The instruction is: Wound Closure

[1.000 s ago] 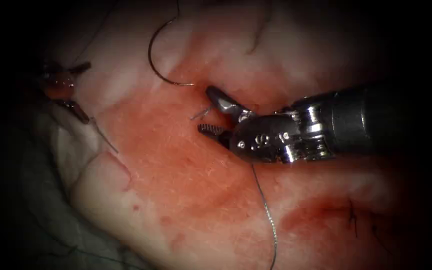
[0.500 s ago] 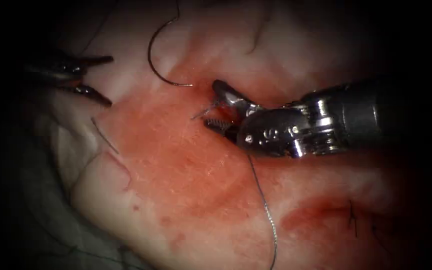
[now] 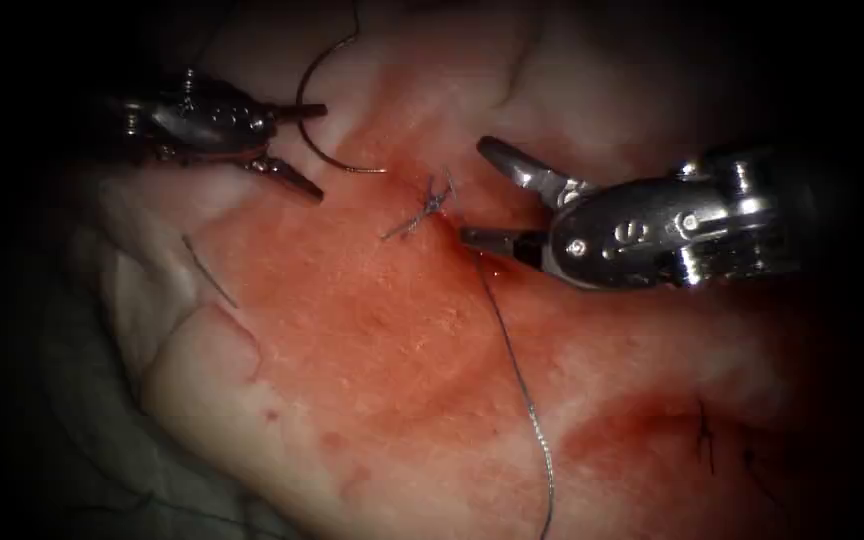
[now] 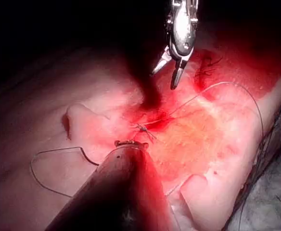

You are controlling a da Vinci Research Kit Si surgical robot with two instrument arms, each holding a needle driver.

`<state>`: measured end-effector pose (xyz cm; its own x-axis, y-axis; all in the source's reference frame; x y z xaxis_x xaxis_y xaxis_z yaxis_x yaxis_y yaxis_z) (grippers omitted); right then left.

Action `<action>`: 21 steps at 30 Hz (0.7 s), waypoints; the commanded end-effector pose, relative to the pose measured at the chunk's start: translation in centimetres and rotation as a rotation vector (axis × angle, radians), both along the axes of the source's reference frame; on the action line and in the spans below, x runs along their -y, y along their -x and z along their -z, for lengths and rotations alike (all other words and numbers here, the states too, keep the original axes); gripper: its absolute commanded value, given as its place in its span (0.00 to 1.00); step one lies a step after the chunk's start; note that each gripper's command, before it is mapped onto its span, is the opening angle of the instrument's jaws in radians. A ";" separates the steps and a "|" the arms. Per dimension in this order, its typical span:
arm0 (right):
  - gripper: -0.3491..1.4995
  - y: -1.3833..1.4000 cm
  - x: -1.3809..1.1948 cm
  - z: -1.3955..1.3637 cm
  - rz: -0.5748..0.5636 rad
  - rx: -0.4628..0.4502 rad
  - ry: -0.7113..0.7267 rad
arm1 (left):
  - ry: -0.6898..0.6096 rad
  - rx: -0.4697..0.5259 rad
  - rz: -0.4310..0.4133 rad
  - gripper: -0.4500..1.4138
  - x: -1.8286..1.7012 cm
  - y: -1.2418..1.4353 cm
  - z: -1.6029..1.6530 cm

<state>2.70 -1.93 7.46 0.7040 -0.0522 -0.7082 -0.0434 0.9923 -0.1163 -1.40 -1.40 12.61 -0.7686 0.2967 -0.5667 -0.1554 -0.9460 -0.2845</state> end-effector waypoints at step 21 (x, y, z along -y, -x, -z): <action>0.94 0.07 0.26 -0.35 0.005 -0.011 -0.051 | -0.004 -0.168 -0.045 0.46 0.14 0.18 -0.53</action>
<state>2.57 -2.15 7.77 0.6976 -0.0200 -0.7162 -0.0391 0.9971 -0.0660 -1.54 -1.54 13.12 -0.8699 0.2593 -0.4195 -0.1574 -0.9521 -0.2622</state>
